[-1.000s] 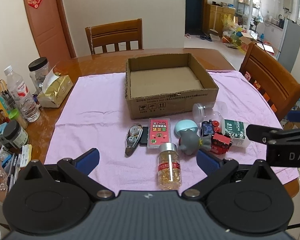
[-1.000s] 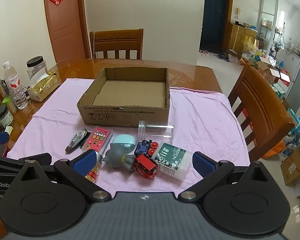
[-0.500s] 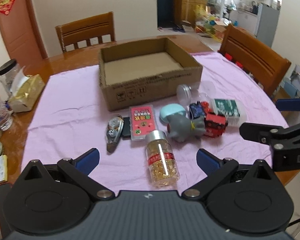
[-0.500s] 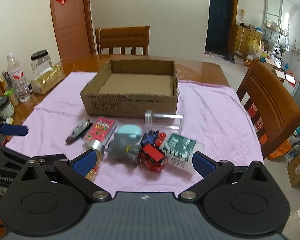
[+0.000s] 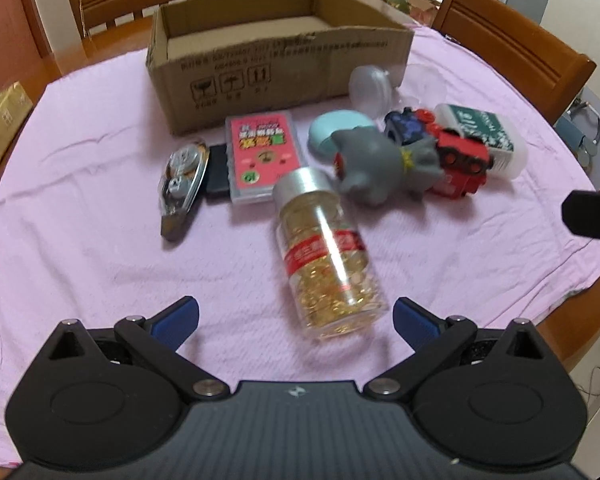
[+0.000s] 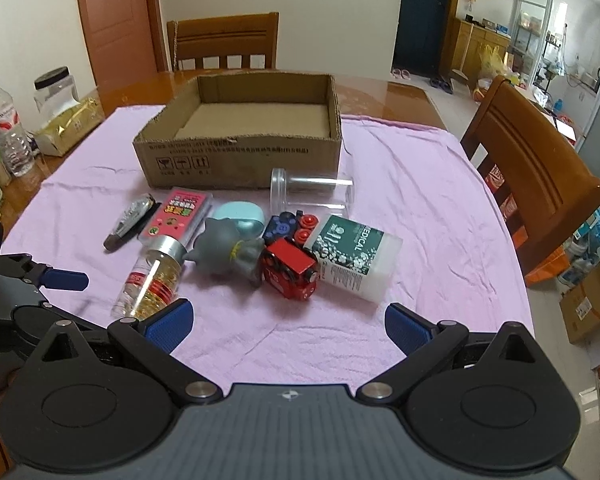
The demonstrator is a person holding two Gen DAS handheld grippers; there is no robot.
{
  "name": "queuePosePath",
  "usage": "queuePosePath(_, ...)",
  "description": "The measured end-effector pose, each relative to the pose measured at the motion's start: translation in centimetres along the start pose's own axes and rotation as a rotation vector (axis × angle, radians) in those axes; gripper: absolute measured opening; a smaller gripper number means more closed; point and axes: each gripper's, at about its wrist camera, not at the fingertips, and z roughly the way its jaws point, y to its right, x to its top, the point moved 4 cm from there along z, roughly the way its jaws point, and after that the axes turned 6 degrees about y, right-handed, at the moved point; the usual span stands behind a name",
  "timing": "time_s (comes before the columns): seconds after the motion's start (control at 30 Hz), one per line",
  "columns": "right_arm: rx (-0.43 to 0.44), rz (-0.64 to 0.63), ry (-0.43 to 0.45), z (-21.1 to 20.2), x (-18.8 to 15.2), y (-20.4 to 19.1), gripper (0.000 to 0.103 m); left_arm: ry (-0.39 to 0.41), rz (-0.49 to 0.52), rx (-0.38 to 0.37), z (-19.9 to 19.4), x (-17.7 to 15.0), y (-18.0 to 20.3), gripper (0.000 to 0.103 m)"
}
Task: Organize rigid objects
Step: 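Move left tool to the capsule jar while right tool approaches the white MEDICAL tub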
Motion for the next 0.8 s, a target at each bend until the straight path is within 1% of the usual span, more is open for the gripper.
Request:
queuePosePath(0.17, -0.011, 0.001, -0.019, 0.8, 0.3, -0.1, 0.103, -0.017, -0.016, -0.013, -0.2, -0.4, -1.3, 0.102)
queuePosePath(0.5, -0.014, -0.007, -0.058, 3.0, 1.1, -0.6, 0.103, -0.015, -0.032, 0.051, -1.1, -0.4, -5.0, 0.102)
queuePosePath(0.8, -0.057, 0.007, -0.080, 4.1, 1.8, -0.8, 0.103, -0.024, -0.052, 0.105, -0.3, 0.2, -8.0, 0.102)
